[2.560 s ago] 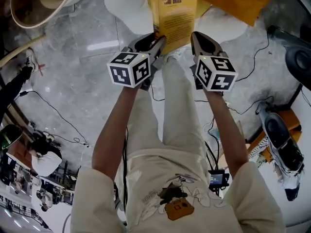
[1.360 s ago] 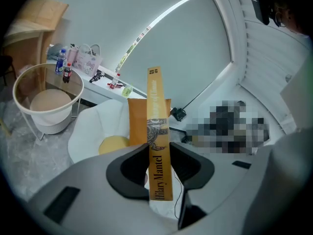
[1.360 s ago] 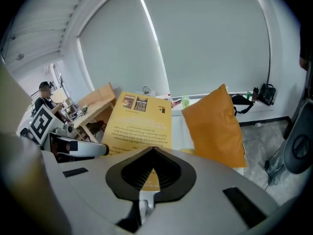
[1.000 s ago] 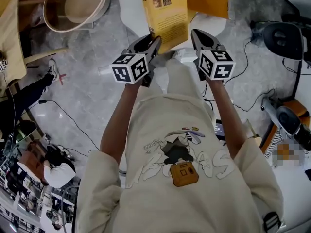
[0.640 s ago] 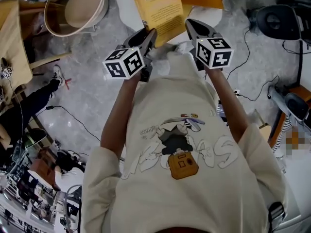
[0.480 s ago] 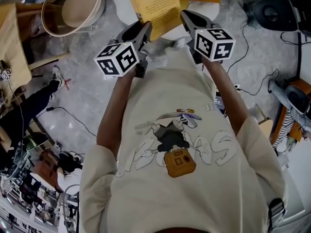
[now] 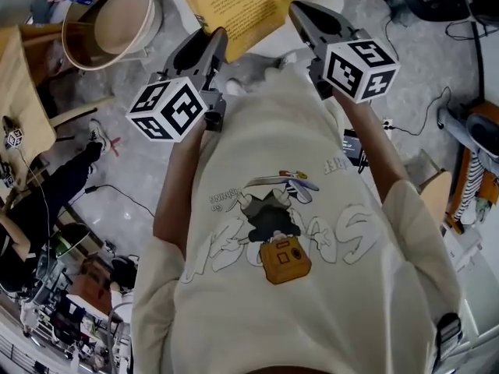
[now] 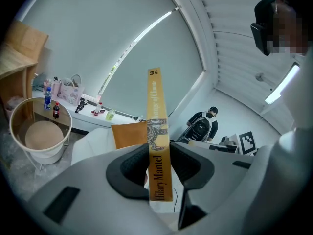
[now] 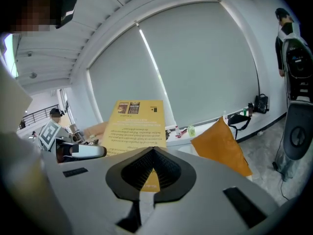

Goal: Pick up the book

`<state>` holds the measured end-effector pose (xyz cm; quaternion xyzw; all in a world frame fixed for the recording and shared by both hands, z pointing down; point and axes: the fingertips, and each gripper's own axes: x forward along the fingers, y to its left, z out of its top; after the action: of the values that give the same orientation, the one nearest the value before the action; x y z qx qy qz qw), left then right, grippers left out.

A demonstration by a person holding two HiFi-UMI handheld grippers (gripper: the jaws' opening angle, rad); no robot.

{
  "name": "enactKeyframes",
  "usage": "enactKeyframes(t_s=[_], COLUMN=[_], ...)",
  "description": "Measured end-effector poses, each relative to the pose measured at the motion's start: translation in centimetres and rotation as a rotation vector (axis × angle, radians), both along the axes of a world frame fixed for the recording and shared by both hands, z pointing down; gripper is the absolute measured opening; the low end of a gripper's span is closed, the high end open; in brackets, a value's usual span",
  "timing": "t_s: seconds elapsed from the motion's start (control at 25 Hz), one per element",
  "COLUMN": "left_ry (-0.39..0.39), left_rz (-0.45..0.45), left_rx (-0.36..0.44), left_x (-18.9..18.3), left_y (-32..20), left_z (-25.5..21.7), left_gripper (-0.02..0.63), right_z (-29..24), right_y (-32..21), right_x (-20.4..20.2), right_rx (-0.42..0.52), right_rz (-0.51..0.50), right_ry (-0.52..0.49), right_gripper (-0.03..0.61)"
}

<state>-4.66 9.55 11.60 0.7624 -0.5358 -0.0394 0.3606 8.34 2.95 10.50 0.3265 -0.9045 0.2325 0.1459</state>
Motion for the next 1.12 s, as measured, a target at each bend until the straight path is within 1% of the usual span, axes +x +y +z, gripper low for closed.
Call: enactKeyframes(t_s=[0.16, 0.28, 0.36, 0.6, 0.72, 0.88, 1.0, 1.12], left_ry=[-0.02, -0.025, -0.022, -0.048, -0.065, -0.064, -0.061, -0.042], left_rz=[-0.008, -0.002, 0.001, -0.016, -0.013, 0.0, 0.001, -0.009], left_rx=[0.036, 0.068, 0.081, 0.116, 0.129, 0.133, 0.137, 0.135], left_x=[0.0, 0.1, 0.5, -0.2, 0.0, 0.6, 0.2, -0.6], left_y=[1.8, 2.7, 3.1, 4.2, 5.1, 5.8, 5.9, 6.3], left_z=[-1.9, -3.1, -3.6, -4.7, -4.8, -4.2, -4.3, -4.1], left_gripper=[0.14, 0.14, 0.14, 0.14, 0.138, 0.14, 0.14, 0.14], right_z=[-1.5, -2.1, -2.2, -2.9, -3.0, -2.0, -1.8, -1.9], right_y=[2.6, 3.8, 4.4, 5.2, 6.5, 8.1, 8.5, 9.0], right_x=[0.3, 0.0, 0.0, -0.7, -0.5, -0.8, -1.5, -2.5], right_rx=[0.03, 0.014, 0.014, 0.046, 0.064, 0.043, 0.031, 0.032], right_rz=[0.016, 0.033, 0.042, 0.061, 0.059, 0.056, 0.057, 0.053], right_ry=[-0.024, -0.068, -0.078, -0.078, -0.064, -0.066, -0.066, -0.059], right_gripper=[0.022, 0.021, 0.021, 0.021, 0.021, 0.021, 0.021, 0.021])
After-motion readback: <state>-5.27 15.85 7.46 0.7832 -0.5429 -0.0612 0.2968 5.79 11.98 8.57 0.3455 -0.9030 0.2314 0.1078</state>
